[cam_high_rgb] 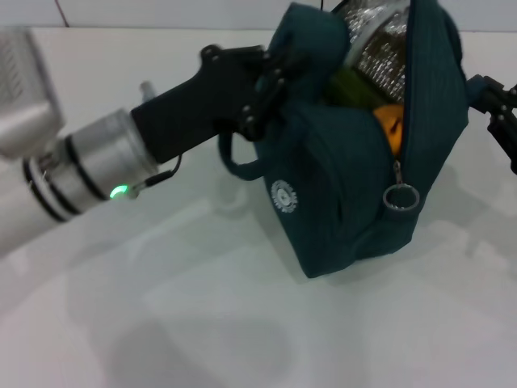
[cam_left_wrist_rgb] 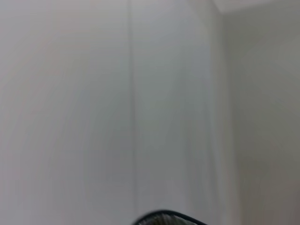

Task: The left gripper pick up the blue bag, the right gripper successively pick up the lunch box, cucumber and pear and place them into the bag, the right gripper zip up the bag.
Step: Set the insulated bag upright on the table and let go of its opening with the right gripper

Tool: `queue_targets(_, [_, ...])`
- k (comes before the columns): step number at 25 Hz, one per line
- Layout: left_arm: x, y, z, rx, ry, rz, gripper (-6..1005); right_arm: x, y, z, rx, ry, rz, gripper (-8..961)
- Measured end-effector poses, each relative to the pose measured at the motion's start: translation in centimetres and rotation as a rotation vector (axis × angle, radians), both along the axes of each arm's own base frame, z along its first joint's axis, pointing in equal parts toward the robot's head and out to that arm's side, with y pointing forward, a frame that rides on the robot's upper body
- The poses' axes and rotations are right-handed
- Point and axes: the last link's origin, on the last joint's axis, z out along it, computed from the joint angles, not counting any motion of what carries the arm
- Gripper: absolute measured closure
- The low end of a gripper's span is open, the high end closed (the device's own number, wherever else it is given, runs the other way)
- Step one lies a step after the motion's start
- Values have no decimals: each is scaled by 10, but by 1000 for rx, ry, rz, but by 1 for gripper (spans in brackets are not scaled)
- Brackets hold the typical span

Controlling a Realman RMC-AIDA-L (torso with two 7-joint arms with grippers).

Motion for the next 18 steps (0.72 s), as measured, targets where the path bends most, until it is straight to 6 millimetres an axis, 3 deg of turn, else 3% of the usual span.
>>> queue_targets(5, [-17,-12,-6,50,-18,54,917,-1,0,-10,-69,-13,-9,899])
queue_targets(18, [-33,-24,-20,26,43,87,850,7,-8,-28,-105,-6,-74,903])
